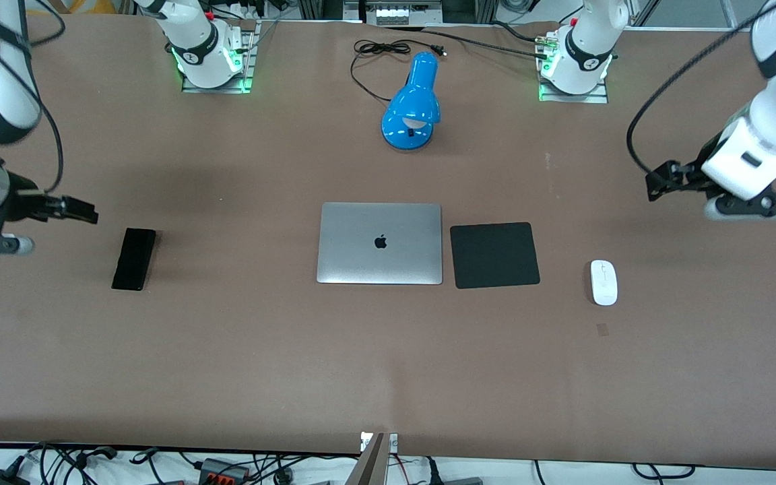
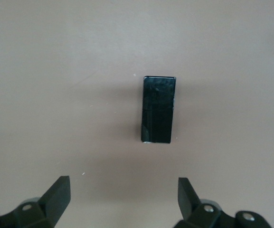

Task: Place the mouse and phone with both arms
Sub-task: 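Reach the right gripper to the phone while the left gripper reaches the mouse, then grasp the black phone with the right gripper while the left grasps the mouse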

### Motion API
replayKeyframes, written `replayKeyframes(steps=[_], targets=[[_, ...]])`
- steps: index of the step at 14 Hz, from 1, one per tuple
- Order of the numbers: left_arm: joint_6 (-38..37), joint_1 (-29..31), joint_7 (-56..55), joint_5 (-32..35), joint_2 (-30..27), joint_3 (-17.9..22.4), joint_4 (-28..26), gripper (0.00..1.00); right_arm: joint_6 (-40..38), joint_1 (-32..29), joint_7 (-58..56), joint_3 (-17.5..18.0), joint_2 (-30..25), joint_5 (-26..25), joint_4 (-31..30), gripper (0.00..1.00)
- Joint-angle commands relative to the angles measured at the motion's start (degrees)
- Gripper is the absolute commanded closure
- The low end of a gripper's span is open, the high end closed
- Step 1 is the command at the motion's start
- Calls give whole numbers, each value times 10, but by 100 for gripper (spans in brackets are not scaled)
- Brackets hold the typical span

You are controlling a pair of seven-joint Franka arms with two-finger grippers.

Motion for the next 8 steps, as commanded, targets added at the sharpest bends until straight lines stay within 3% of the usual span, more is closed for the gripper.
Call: replayKeyframes(steps=[1, 4, 8], targets=[[-6, 3, 2, 0, 119, -1, 85, 0, 34, -9, 5, 4, 45, -13, -1, 0], [56, 4, 10, 50, 203, -2, 97, 0, 92, -18, 14, 0, 110, -14, -2, 0], [158, 16, 33, 59, 272, -1, 59, 0, 192, -44, 13, 0, 201, -14, -13, 0]])
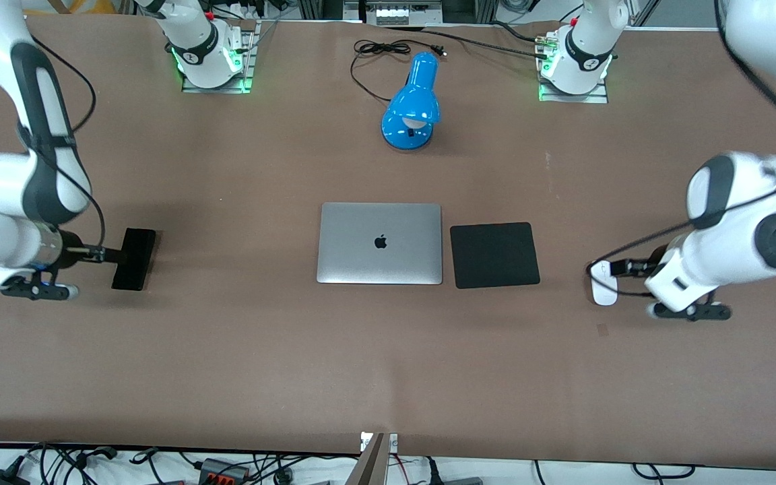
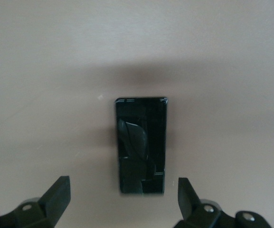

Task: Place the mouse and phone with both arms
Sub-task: 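Grasp the black phone with the right gripper while the left grasps the mouse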

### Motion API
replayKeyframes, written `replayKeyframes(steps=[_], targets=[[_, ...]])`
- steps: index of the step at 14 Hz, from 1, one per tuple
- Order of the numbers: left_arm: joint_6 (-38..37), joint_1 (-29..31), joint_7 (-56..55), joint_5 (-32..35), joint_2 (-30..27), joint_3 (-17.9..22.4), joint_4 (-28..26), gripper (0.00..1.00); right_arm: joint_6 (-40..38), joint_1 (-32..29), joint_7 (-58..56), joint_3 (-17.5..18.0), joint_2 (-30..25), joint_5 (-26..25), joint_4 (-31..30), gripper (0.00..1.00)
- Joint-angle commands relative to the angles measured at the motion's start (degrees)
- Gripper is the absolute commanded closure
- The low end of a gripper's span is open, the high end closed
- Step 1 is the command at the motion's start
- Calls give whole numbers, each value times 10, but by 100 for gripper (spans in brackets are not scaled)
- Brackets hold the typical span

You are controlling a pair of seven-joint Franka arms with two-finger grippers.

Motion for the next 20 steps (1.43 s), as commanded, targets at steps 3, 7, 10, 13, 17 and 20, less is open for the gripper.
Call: replayKeyframes(steps=[3, 7, 10, 13, 17, 20], targets=[[91, 13, 18, 24, 40, 1, -52, 0, 58, -14, 8, 5, 58, -7, -17, 0], [126, 13, 18, 46, 65, 1, -73, 0, 81, -12, 9, 6, 76, -1, -17, 0], [132, 13, 18, 56, 82, 2, -71, 0, 96, -13, 8, 6, 86, -1, -17, 0], [151, 13, 17, 88, 90, 2, -72, 0, 97, -10, 8, 6, 87, -1, -17, 0], [151, 20, 17, 88, 98, 1, -76, 0, 91, -8, 7, 6, 87, -2, -17, 55], [152, 20, 17, 88, 98, 1, -91, 0, 51, -6, 8, 9, 79, -2, -13, 82]])
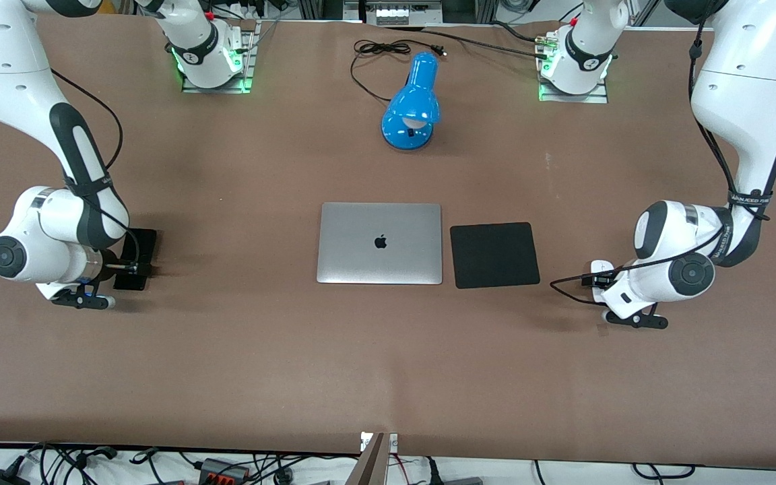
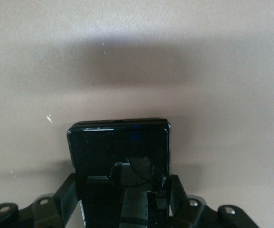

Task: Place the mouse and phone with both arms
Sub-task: 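Carry the phone beside the laptop while the left gripper carries the mouse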

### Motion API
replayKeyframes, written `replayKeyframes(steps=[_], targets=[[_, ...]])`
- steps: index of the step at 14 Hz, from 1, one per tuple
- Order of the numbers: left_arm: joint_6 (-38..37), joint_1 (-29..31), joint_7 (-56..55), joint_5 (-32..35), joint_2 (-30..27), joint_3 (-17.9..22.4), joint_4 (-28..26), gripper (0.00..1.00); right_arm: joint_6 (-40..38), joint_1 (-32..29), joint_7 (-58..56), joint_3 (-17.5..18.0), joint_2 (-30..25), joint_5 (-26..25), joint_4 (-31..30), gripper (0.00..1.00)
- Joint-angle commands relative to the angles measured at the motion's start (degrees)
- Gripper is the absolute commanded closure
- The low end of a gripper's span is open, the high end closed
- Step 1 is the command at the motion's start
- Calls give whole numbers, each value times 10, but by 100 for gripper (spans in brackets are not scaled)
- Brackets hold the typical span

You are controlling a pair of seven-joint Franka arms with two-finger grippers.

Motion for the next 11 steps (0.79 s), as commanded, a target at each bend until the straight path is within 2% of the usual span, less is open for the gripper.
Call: replayKeyframes(steps=[1, 2, 3, 4, 7, 11], targets=[[9, 7, 7, 13, -3, -6, -18, 0, -44, 4, 8, 7, -16, -1, 1, 83], [9, 7, 7, 13, -3, -6, -18, 0, -59, 12, 8, 10, -28, 0, 6, 83], [9, 8, 7, 13, -3, -6, -18, 7, -74, 26, 7, 14, -40, 1, 13, 83], [9, 8, 7, 13, -3, -6, -18, 23, -93, 38, 8, 16, -45, 1, 24, 83], [8, 8, 6, 13, -5, -6, -18, 55, -95, 94, 45, 23, -40, 35, 58, 83], [2, 3, -3, 12, -9, -13, -12, 66, -35, 203, 165, 24, -18, 52, 62, 83]])
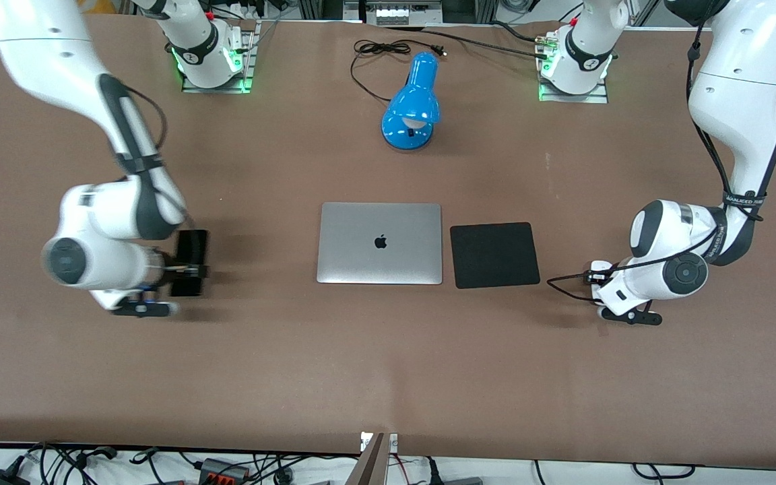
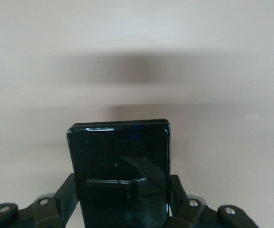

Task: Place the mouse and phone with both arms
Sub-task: 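Carry the phone beside the laptop while the left gripper carries the mouse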

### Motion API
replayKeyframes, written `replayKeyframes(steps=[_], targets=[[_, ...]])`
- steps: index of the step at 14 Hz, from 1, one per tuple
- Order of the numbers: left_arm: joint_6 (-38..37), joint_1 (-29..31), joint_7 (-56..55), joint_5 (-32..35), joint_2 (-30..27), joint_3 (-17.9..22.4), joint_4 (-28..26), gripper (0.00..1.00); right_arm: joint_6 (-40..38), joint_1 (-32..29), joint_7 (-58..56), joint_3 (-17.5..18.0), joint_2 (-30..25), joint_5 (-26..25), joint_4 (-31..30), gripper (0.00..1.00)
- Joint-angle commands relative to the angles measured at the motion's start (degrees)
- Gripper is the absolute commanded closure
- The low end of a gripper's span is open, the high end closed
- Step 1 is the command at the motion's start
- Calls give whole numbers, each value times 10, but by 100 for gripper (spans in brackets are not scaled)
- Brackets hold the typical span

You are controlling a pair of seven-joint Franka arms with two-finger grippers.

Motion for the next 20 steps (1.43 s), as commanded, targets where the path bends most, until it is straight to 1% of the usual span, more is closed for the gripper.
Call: replayKeyframes(steps=[1, 3, 5, 6, 7, 8, 11, 12, 13, 14, 15, 16, 17, 18, 19, 20], targets=[[-6, -7, -13, 10, -18, -18, 1, 66, 28, 61, 58, -6, 21, 7, 9, 83], [-43, -8, -43, 6, -29, -84, 2, 66, 40, 78, 65, -6, 35, 8, 9, 83], [-50, -21, -160, 9, -28, -139, 2, 63, 43, 111, 95, -6, 47, 7, 9, 83], [-48, -41, -179, 11, -22, -146, 2, 63, 46, 122, 116, -7, 48, 6, 9, 83], [-42, -73, -184, 16, -14, -143, 2, 63, 57, 129, 124, -7, 48, 7, 9, 83], [-36, -93, -188, 17, -8, -137, 2, 63, 68, 131, 125, -6, 50, 7, 8, 83], [-4, -99, -194, 18, 26, -134, 0, 59, 72, 139, 126, -6, 64, 8, 8, 83], [-8, -103, -195, 18, 24, -134, 1, 60, 72, 144, 125, -6, 64, 8, 8, 79], [-11, -103, -196, 18, 23, -134, 1, 60, 72, 145, 129, -6, 62, 9, 8, 28], [-11, -103, -196, 18, 24, -133, 1, 60, 72, 143, 140, -7, 62, 9, 8, 0], [-12, -103, -204, 17, 24, -132, 1, 60, 66, 141, 144, -7, 52, 8, 9, 0], [-12, -104, -228, 18, 24, -128, 1, 58, 63, 138, 134, -10, 25, 8, 9, 0], [-13, -104, -257, 18, 23, -128, 1, 42, 54, 137, 131, -13, 0, 7, 8, 0], [-14, -104, -281, 18, 23, -128, 3, 0, 28, 127, 128, -13, -30, 2, 10, 0], [-28, -104, -286, 18, 18, -129, 14, 0, 9, 116, 127, -13, -55, -2, 14, 0], [-65, -96, -286, 17, 14, -131, 39, 0, -7, 102, 126, -13, -81, -2, 17, 0]])
